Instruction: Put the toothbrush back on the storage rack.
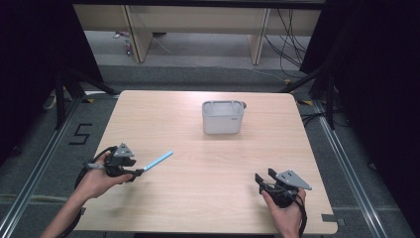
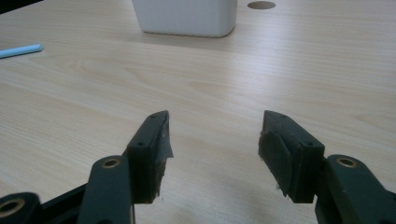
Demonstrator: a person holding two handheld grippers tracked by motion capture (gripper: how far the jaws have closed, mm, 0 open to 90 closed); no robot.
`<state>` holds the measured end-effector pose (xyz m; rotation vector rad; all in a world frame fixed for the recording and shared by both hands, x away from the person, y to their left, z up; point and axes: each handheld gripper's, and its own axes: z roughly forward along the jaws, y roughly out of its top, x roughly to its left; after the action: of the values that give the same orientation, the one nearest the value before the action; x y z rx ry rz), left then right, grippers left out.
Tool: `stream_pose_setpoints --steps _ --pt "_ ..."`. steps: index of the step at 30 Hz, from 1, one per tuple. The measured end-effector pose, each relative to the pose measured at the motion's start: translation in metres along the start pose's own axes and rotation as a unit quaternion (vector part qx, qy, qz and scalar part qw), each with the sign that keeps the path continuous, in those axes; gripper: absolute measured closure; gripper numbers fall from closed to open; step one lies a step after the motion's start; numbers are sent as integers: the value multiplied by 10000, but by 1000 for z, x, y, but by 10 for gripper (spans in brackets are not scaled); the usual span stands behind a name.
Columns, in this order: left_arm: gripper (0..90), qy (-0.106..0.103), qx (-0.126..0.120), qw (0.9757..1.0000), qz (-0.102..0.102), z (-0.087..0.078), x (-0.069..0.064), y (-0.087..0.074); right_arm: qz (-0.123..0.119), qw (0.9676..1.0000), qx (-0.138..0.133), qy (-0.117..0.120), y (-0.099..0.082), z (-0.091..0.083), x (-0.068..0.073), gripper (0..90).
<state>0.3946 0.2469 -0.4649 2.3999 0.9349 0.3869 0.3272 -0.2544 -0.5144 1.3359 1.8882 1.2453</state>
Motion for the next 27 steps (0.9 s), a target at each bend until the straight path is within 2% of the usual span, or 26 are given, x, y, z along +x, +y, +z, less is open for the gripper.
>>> stream_pose_setpoints --steps 3,4,5,7,10,11,12,13,14,15,16,19,21,22,23,26,27 --pt "530 -9 241 9996 169 5 3 7 31 10000 -17 34 0 1 0 434" --pt "542 -36 286 9994 187 7 4 9 102 9999 85 -30 0 -1 2 435" --pt "552 -105 393 9990 203 8 6 11 -42 10000 -1 -6 0 1 -1 435" --pt "580 -86 483 9982 347 12 7 15 55 10000 50 56 0 2 1 438" --pt "602 -209 702 9966 381 17 8 20 10 9999 157 44 1 1 0 439" --pt "603 -232 790 9956 453 18 10 21 23 9998 175 51 1 1 0 439" --pt "604 -299 1046 9928 493 18 11 24 16 9998 175 57 1 1 0 439" --pt "606 -299 1046 9928 493 18 11 24 16 9998 175 57 1 1 0 439" --pt "608 -336 1201 9906 554 22 14 28 -46 9998 168 7 1 1 0 440" --pt "612 -323 1195 9908 553 24 15 29 16 9999 158 50 1 2 0 440" --pt "613 -320 1299 9896 536 25 14 31 44 9999 155 64 1 2 1 440" --pt "612 -344 1545 9851 680 28 13 36 48 9997 201 104 1 3 1 439" --pt "611 -387 1686 9817 791 29 11 40 -42 9998 206 27 2 2 0 439" --pt "611 -410 1711 9812 798 31 10 41 -8 9998 178 22 1 3 1 439" --pt "612 -413 1753 9802 821 32 10 43 187 9996 209 87 1 3 3 440" --pt "614 -431 1843 9782 851 37 10 47 149 9996 201 88 1 4 3 439" --pt "614 -432 1866 9777 857 38 10 48 130 9995 275 76 1 3 3 440"
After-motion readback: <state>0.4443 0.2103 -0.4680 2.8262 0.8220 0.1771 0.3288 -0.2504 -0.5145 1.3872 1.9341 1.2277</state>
